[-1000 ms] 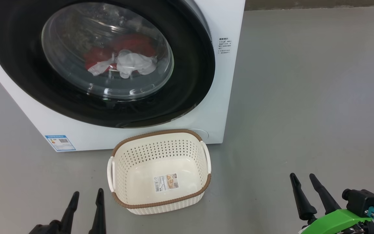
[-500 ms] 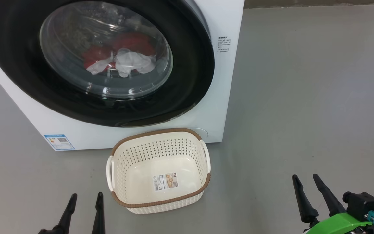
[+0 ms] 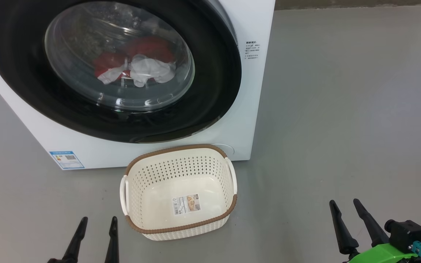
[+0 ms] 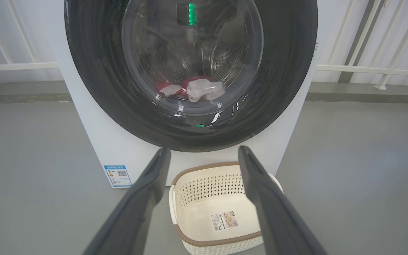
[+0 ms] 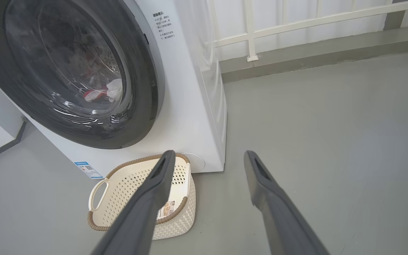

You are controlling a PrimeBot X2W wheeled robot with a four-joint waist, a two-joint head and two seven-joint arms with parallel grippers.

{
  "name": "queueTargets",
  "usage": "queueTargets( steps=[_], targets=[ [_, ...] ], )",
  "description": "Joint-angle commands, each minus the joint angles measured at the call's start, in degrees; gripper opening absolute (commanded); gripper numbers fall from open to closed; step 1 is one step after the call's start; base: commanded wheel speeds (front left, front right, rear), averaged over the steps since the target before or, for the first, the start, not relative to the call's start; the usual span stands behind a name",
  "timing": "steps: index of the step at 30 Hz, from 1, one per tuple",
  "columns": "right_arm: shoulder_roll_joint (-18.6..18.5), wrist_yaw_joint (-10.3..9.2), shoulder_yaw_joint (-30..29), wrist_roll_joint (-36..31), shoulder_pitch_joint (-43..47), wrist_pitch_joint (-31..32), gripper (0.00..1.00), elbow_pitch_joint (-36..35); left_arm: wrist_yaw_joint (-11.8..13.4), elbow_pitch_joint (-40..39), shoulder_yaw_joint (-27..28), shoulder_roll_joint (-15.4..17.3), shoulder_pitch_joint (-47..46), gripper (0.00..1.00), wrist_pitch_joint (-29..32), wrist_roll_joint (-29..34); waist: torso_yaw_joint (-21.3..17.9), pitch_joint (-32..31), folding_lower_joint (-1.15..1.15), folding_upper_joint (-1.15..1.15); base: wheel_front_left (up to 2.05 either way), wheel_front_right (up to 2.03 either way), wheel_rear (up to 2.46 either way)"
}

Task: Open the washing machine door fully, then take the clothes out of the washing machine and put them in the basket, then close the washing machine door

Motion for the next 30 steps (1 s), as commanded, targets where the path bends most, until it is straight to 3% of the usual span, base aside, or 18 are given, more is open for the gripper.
queueTargets(
  steps=[1, 10, 11, 12, 13, 21, 30],
  targets=[
    [-0.66, 0.02, 1.11, -1.03, -0.23, -0.78, 1.00, -1.30, -0.39, -1.04, 1.83, 0.61, -0.73, 1.00, -0.71, 0.29, 0.03, -0.03, 0.00, 0.00, 0.00, 0.00, 0.00],
    [-0.39, 0.02, 1.32, -0.09, -0.03, -0.78, 1.00, -1.53, -0.61, -1.09, 1.51, 0.61, -0.63, 1.00, -0.71, 0.21, 0.30, -0.11, 0.00, 0.00, 0.00, 0.00, 0.00],
    [-0.30, 0.02, 1.51, 0.50, -0.20, -0.78, 0.45, -1.52, -0.62, -1.11, 1.47, 0.61, -0.66, 1.00, -0.71, 0.21, 0.32, -0.04, 0.00, 0.00, 0.00, 0.00, 0.00],
    [-0.20, 0.02, 1.74, 1.26, -0.46, -0.78, 0.14, -1.55, -0.64, -1.12, 1.44, 0.61, -0.71, 1.00, -0.71, 0.21, 0.35, 0.05, 0.00, 0.00, 0.00, 0.00, 0.00],
    [-0.08, 0.02, 2.00, 2.21, -0.79, -0.78, 0.00, -1.62, -0.66, -1.13, 1.41, 0.61, -0.78, 1.00, -0.71, 0.20, 0.37, 0.15, 0.00, 0.00, 0.00, 0.00, 0.00],
    [0.07, 0.02, 4.81, 9.01, -7.03, -0.78, 0.00, -2.63, -0.73, -1.35, 0.53, 0.61, -1.99, 1.00, -0.71, -0.06, 0.82, 1.96, 0.00, 0.00, 0.00, 0.00, 0.00],
    [-1.19, 0.02, 6.10, 21.26, -19.69, -0.78, 0.00, -3.69, -0.42, -1.48, -2.22, 0.61, -5.37, 1.00, -0.71, -1.68, 3.89, 7.19, 0.00, 0.00, 0.00, 0.00, 0.00]
  ],
)
